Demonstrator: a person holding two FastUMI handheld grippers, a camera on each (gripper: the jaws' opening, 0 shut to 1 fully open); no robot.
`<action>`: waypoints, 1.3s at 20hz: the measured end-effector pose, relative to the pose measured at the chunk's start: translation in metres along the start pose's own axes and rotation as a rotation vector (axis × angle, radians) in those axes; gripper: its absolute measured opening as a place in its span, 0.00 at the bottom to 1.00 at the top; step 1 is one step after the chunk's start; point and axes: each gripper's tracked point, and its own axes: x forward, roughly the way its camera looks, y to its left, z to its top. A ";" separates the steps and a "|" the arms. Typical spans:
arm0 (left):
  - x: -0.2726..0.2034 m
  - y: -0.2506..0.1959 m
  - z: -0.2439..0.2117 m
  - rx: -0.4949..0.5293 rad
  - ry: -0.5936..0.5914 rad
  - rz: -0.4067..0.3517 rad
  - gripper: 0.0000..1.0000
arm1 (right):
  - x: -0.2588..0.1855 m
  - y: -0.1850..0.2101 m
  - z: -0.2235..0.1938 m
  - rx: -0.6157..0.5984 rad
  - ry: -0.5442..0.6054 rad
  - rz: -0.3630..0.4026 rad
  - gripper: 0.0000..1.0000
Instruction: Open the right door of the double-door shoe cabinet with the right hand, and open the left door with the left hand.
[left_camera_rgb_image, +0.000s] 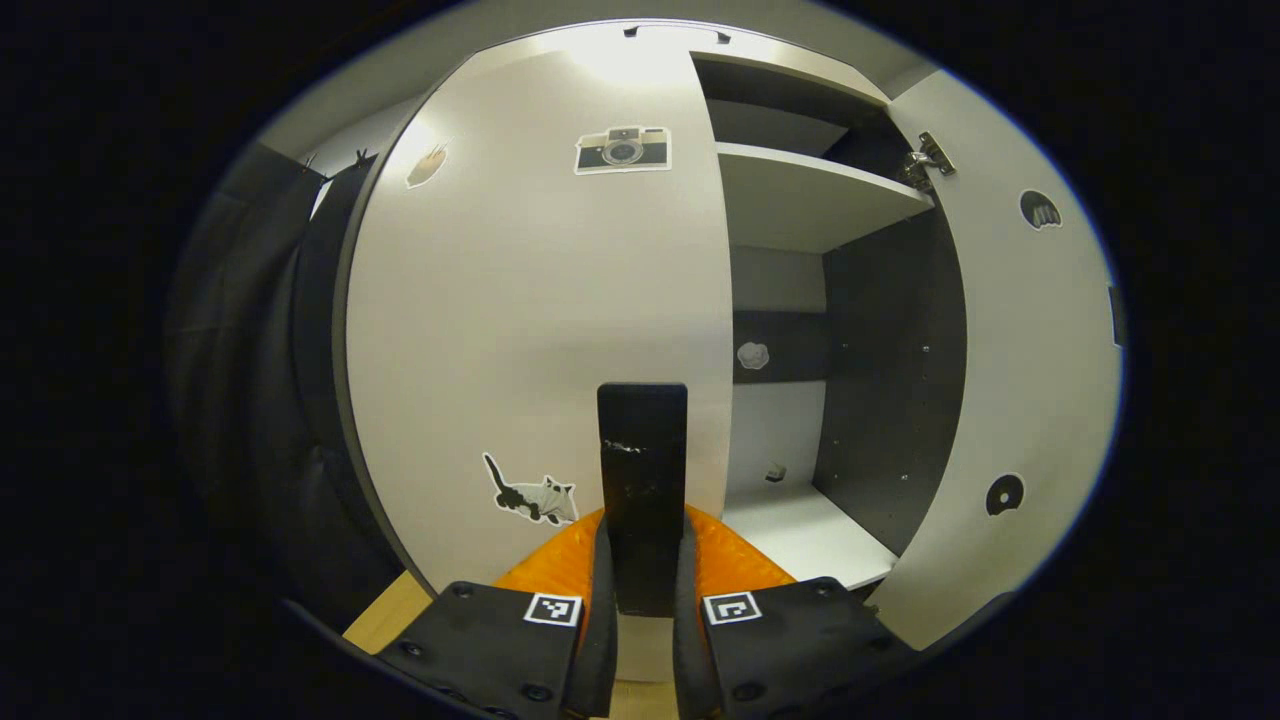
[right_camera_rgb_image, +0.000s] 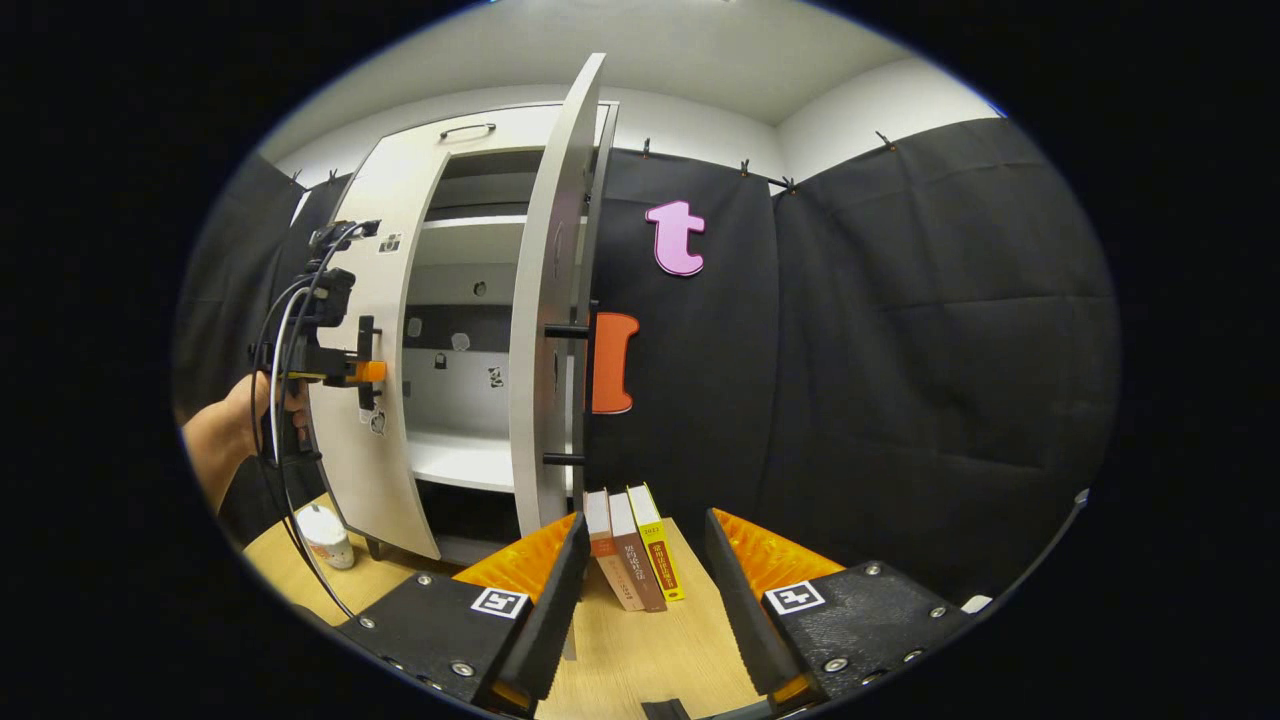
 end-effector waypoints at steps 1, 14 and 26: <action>-0.008 0.002 0.000 -0.014 0.001 -0.012 0.30 | 0.000 0.002 -0.001 0.005 -0.001 0.012 0.72; -0.064 0.028 -0.006 -0.035 0.036 0.062 0.25 | -0.003 0.014 -0.004 0.031 0.000 0.100 0.72; -0.110 0.070 -0.009 -0.061 0.051 0.133 0.24 | 0.001 0.039 0.000 0.052 -0.030 0.174 0.71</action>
